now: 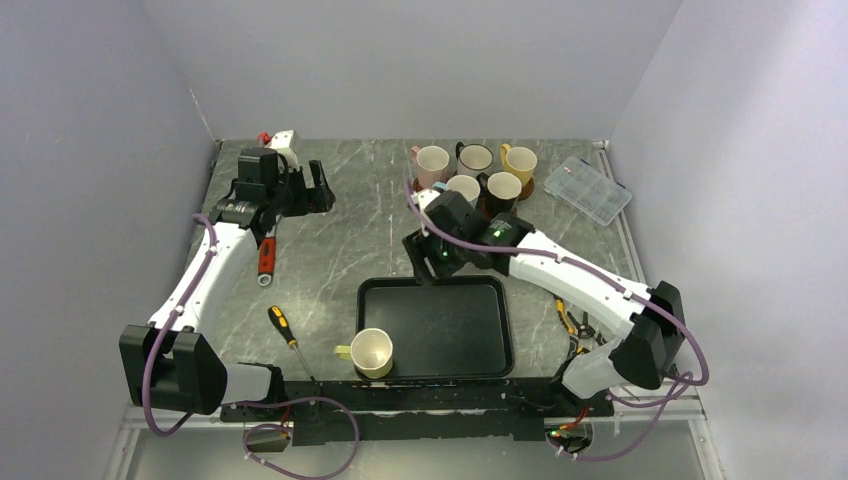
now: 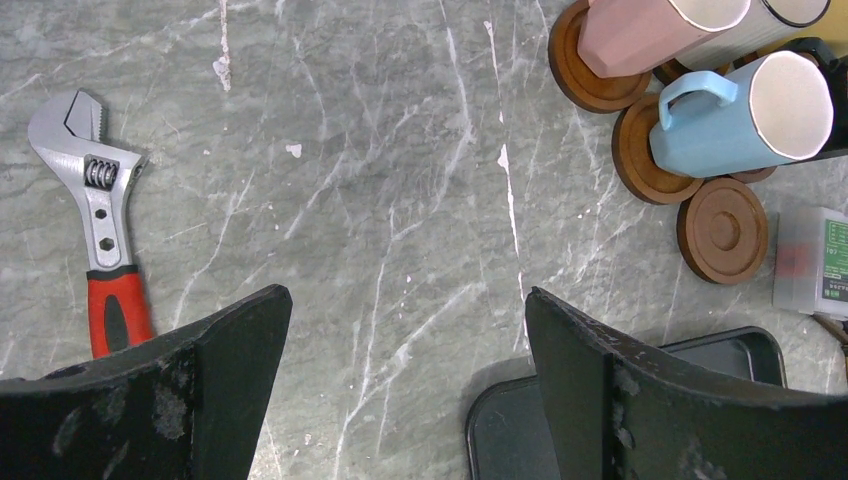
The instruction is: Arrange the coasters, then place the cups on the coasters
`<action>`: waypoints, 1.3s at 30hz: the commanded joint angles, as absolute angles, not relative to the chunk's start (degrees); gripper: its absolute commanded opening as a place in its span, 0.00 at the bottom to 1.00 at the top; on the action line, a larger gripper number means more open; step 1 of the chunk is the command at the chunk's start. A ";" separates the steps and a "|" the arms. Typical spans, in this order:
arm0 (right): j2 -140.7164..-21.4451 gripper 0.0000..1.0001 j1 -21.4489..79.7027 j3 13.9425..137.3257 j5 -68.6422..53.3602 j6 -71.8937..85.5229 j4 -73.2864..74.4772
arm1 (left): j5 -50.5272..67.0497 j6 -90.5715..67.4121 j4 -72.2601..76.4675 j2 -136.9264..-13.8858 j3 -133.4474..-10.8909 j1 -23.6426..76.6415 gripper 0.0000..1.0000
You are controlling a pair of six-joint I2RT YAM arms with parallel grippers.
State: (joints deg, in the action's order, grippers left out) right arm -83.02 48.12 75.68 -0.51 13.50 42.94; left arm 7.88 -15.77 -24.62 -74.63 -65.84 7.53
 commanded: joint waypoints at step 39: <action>-95.91 0.12 74.48 76.56 7.36 34.12 42.06 | 9.83 -16.36 -22.94 -73.56 -66.44 7.30 0.94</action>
State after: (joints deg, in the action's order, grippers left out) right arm -95.53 74.02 73.21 5.50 31.44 40.10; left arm 8.99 -15.84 -24.62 -74.63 -65.84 7.53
